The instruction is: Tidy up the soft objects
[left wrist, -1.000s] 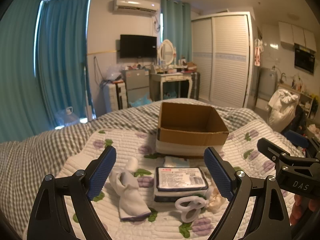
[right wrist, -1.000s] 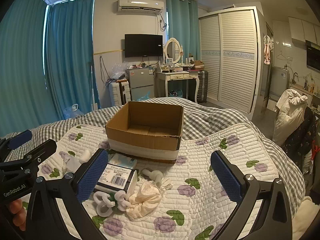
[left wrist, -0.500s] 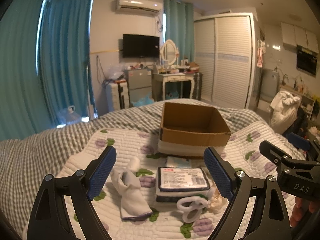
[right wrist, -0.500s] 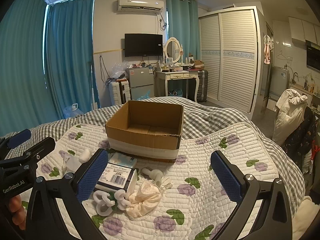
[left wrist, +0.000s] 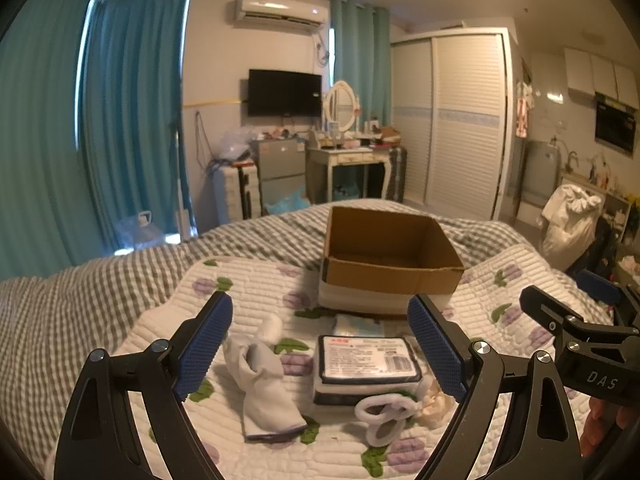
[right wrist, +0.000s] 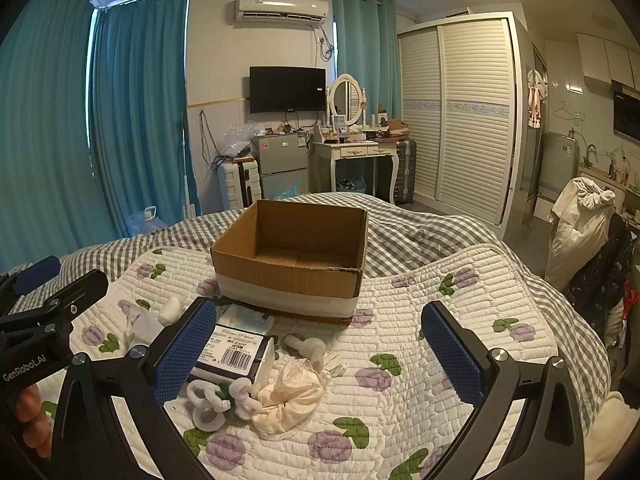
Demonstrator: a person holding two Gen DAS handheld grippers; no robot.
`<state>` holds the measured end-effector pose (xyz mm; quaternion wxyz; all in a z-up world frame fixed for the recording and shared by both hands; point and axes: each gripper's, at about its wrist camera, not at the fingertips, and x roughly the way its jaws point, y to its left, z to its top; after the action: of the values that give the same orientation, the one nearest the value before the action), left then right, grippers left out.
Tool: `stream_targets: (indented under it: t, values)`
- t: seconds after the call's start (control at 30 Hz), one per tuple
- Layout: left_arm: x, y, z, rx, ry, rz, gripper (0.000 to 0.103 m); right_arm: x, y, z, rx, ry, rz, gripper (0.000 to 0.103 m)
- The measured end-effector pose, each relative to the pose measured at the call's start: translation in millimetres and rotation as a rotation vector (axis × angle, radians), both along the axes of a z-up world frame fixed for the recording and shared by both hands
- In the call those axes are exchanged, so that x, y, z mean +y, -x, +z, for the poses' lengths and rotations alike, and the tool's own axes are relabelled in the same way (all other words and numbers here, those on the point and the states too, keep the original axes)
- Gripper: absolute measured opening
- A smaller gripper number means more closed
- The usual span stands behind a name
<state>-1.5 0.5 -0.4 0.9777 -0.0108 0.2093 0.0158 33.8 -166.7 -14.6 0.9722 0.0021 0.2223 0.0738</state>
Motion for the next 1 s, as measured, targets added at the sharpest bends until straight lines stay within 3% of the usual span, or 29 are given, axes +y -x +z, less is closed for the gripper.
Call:
stream_targets:
  t: [1.0]
  values:
    - [0.5,2.4,5.8,-0.007,0.001,0.010,0.091,1.3,5.5,3.5,-0.001,-0.006,0.009,0.103]
